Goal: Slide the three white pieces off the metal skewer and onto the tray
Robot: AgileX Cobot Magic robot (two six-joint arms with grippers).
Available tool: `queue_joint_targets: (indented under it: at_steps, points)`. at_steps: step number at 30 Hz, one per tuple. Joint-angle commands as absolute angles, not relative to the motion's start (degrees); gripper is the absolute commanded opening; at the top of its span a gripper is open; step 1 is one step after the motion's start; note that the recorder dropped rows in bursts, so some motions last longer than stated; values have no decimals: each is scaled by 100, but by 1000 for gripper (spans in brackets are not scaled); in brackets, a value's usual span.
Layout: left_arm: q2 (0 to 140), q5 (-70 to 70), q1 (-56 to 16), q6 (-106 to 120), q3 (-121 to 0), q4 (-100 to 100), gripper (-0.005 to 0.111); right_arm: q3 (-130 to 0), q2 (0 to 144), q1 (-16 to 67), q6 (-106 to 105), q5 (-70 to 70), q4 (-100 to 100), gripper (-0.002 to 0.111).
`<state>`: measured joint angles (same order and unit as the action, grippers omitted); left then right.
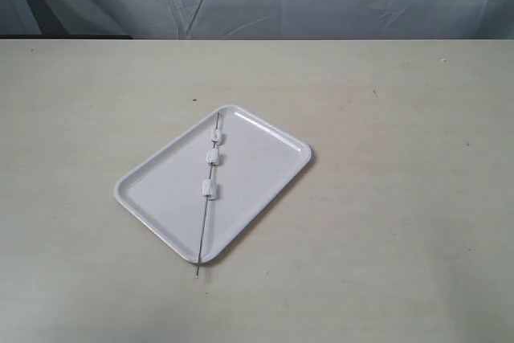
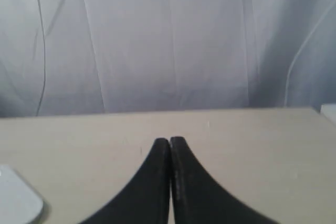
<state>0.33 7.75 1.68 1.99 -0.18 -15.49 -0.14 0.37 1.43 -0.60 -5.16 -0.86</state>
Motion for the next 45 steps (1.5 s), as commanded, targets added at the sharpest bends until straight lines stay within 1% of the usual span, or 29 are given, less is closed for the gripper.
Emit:
queue_joint_targets:
  at_steps: [1,4,9,15,18,23,28,32,34,39,43,45]
  points:
    - [0,-380,146,0,0,-2656,0,0,0,112,-81,617,-48,0]
    - [0,-1134,146,0,0,-2656,0,0,0,112,-81,939,-62,0]
    - [0,-1579,146,0,0,-2656,0,0,0,112,-81,1157,-64,0]
    - [0,-3327,146,0,0,-2628,0,0,0,112,-81,1999,-64,0]
    - [0,-3779,146,0,0,-2534,0,0,0,112,-81,2214,-64,0]
    - [0,-3762,146,-38,0,-1905,0,0,0,112,217,2238,-64,0]
    - [0,-3391,146,-1157,0,-816,0,0,0,112,1822,2322,-64,0]
    - [0,-3478,146,-1722,-59,342,0,0,0,112,1893,2691,-75,0]
    - [84,-3468,146,-1812,-357,966,0,-71,0,112,1902,2516,-263,0]
    - [687,-3426,146,-1828,-1467,1805,0,-1009,221,197,1902,1305,-360,0]
    - [1453,-3169,146,-2239,-2336,2086,0,-2102,920,413,1902,385,-312,0]
    - [1877,-3120,146,-2814,-2639,2347,0,-2724,1456,560,1902,-191,-312,0]
